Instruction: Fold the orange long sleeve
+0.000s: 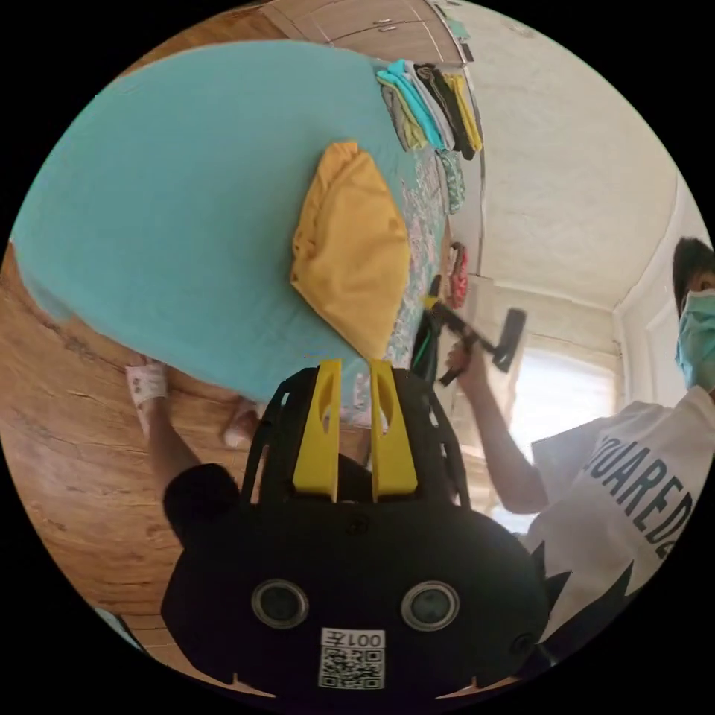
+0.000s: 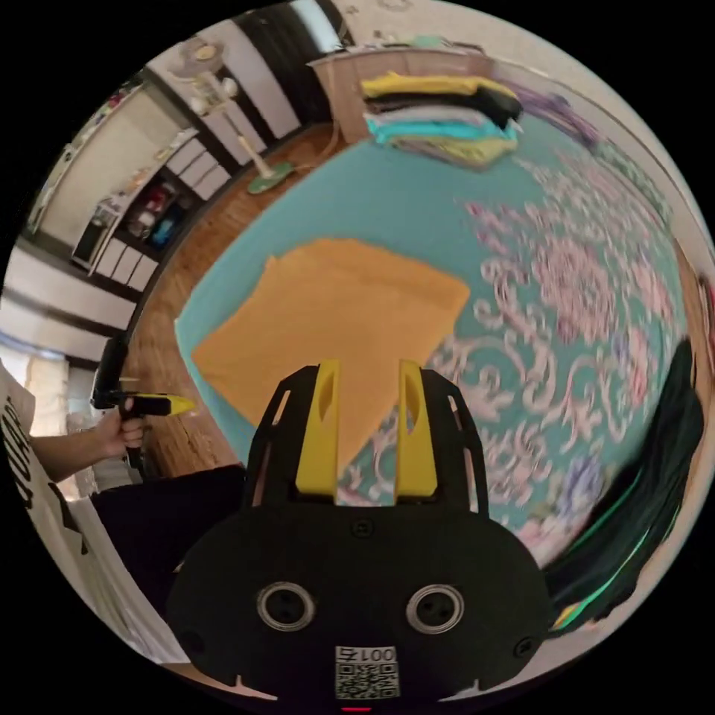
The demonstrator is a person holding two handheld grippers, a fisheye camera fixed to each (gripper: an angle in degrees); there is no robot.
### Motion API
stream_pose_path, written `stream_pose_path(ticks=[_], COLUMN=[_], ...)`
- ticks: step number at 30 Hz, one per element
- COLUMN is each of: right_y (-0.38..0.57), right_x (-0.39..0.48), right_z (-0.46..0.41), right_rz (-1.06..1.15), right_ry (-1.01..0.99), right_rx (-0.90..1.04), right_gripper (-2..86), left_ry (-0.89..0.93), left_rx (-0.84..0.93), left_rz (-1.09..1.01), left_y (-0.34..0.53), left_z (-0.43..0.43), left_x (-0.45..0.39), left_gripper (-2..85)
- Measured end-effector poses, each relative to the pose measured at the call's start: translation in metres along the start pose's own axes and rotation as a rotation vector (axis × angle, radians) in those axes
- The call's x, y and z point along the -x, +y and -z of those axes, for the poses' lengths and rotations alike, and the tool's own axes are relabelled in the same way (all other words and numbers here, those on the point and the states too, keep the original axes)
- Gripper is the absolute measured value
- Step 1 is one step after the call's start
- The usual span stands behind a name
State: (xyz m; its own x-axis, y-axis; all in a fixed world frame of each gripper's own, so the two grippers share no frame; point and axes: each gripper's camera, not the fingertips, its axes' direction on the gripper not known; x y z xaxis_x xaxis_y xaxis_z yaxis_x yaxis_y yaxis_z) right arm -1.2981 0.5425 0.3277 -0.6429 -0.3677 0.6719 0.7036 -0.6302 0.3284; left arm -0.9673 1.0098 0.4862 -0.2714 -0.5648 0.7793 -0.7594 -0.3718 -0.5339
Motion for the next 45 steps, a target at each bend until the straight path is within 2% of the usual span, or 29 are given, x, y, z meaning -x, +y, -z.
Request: stream_pose_path(ticks=[2,5,7,10,12,14,17,20,24,30,32,37,40,45], right_y=[0.047,0.083,0.095,0.119,0.136,0.161,0.175,0.167,0.153,0.134,0.134,0.127,0.095,-0.010], right_x=[-0.012,-0.031,-0.041,-0.057,-0.077,-0.108,-0.121,-0.114,-0.104,-0.090,-0.078,-0.069,-0.093,-0.138], right_z=[-0.020,-0.045,-0.056,-0.051,-0.055,-0.066,-0.046,-0.015,0.014,0.096,0.141,0.199,0.215,0.275], right_rz=[-0.165,-0.325,-0.416,-0.470,-0.545,-0.677,-0.663,-0.607,-0.553,-0.405,-0.336,-0.306,-0.318,-0.126], right_ry=[-0.072,-0.269,-0.360,-0.388,-0.513,-0.840,-1.071,-1.113,-1.177,-1.205,-1.154,-1.104,-1.118,-1.117], right_rx=[0.061,0.030,0.007,-0.077,-0.103,-0.172,-0.282,-0.262,-0.269,-0.316,-0.313,-0.377,-0.467,-0.673], right_gripper=[11.9,12.0,11.4,9.2,7.0,4.4,3.3,2.8,2.4,1.8,1.6,1.3,1.2,1.2], left_ry=[0.158,0.275,0.268,0.248,0.271,0.355,0.438,0.565,0.732,0.998,0.918,0.721,0.689,0.660], left_rx=[0.009,0.006,0.024,0.020,-0.024,-0.095,-0.153,-0.263,-0.340,-0.393,-0.312,-0.239,-0.213,-0.199], left_rz=[0.044,0.101,0.106,0.149,0.193,0.273,0.365,0.446,0.485,0.470,0.408,0.344,0.220,-0.145], left_y=[-0.009,-0.019,-0.025,-0.030,-0.029,-0.025,-0.016,-0.009,-0.015,-0.039,-0.045,-0.067,-0.126,-0.262], left_z=[-0.001,0.000,0.004,0.017,0.029,0.045,0.064,0.083,0.098,0.157,0.200,0.262,0.270,0.279], left_x=[0.000,0.002,0.000,0.001,0.005,0.010,0.008,-0.003,-0.027,-0.081,-0.118,-0.194,-0.250,-0.382], left_gripper=[5.4,6.0,6.1,6.3,6.7,8.8,13.5,18.9,21.4,10.3,6.0,0.7,-0.4,-0.9])
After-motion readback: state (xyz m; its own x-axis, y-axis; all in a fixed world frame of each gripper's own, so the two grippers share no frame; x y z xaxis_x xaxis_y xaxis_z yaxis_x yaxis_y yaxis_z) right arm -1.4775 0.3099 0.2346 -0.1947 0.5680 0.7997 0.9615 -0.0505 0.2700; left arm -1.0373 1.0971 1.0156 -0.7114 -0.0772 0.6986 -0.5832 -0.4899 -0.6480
